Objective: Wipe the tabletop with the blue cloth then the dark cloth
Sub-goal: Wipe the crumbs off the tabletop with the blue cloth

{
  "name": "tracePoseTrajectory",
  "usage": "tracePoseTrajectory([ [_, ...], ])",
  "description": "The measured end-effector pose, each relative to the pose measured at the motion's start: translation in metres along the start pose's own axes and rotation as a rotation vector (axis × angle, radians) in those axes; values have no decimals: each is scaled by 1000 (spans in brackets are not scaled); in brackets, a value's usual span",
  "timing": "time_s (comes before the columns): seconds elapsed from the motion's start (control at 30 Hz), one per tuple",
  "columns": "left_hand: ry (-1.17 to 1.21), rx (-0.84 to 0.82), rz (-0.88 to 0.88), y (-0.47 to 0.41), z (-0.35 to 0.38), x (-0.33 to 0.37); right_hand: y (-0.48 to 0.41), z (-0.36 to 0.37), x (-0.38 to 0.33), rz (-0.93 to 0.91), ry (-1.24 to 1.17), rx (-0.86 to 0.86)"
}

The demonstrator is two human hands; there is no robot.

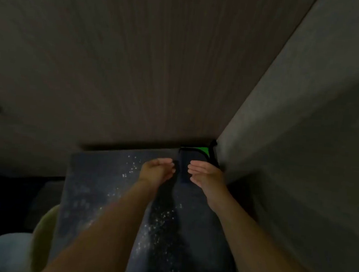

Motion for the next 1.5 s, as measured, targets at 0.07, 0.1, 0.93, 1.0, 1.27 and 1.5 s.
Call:
tracePoseTrajectory([
  [0.07, -76, 65, 47, -16, -1, -5, -13, -7, 4, -51, 70, 53],
  [0.1, -126, 84, 62, -25, -1, -10, -18, -8, 10, -68, 90, 59],
  [0.93, -368, 155, 144, -49, 36, -24, -8, -20, 6, -528, 1062, 318],
  [1.0, -296, 109, 188, -47, 43, -19, -10, -18, 9, -522, 1101, 299],
  [1.27, -106, 25, 227, -41, 53, -11, -4, -23, -6, -621, 921, 370],
  [1.5, 121, 18, 194, -36, 54, -11, -8, -29, -25, -439, 724, 254],
])
Point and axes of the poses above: each hand's wrist, its own y-axis away from the middle knuckle, its own z-axis out of the palm, x = y × z, the point moved 9 cm from there along -y, towards the middle knuckle, and after that the axes turned 9 degrees about y, right-handed, at the moved point
